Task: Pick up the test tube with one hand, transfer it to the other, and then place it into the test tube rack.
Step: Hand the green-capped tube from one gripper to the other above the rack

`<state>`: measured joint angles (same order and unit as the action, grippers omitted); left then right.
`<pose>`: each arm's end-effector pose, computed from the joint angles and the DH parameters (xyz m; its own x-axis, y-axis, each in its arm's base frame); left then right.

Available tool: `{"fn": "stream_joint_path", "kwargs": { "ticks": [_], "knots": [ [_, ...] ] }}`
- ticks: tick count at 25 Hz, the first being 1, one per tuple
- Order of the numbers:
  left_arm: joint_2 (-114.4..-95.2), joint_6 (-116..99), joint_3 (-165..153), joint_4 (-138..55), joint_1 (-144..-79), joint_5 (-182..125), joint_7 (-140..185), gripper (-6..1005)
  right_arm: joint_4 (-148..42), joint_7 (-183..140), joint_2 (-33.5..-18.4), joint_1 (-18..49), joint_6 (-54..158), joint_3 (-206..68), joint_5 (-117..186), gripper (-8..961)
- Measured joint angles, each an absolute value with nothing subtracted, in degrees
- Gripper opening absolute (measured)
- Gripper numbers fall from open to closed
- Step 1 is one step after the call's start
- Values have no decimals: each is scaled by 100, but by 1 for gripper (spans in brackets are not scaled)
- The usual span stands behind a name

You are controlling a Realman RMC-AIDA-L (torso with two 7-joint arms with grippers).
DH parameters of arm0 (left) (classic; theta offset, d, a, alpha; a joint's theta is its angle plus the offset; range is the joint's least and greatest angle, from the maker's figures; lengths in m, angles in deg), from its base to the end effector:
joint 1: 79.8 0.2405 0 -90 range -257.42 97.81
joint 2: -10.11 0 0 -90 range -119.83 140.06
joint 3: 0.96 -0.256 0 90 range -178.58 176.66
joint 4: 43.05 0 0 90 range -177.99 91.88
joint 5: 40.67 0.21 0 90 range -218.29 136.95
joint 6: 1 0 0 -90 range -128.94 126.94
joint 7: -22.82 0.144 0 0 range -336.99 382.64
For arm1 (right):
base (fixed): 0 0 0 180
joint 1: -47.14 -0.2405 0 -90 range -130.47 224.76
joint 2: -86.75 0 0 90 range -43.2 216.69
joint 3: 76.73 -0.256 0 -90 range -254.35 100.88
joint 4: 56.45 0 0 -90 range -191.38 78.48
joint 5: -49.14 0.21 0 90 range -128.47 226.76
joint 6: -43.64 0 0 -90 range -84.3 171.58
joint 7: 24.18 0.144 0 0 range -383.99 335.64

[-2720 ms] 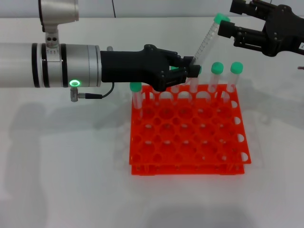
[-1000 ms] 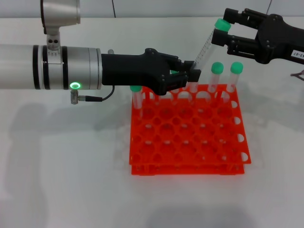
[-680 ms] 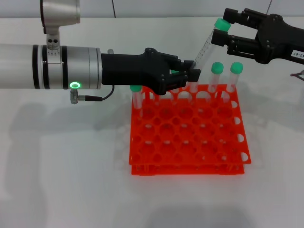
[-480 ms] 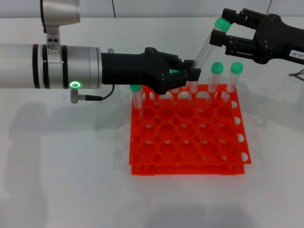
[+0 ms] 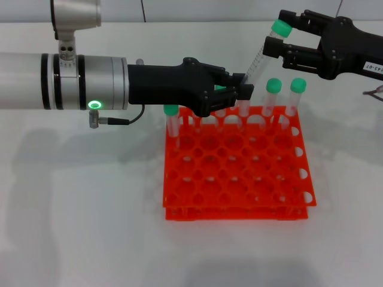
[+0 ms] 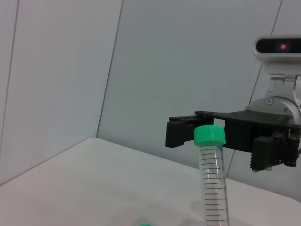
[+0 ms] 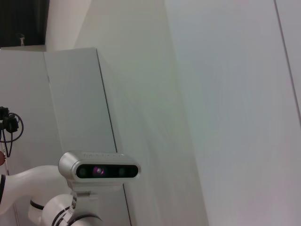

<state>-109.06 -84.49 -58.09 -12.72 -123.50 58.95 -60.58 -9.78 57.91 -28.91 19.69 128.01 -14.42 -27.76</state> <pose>-0.1615 0.3690 -0.0444 0.7994 0.2832 0.5298 0.3190 -0.9474 0.0251 0.1890 0.3562 0.0395 0.6507 -0.1145 -0.7506 -0.3634 -0.9150 -0.1753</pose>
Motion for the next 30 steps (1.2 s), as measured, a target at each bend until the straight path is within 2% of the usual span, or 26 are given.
{"fn": "stream_joint_path", "kwargs": {
  "ticks": [30],
  "knots": [
    [-10897,-8458,-5809,-1271,-12401,5898,-6058,277,-1064,5785,-2874,1897,12740,-1477,-2776,751]
  ]
}}
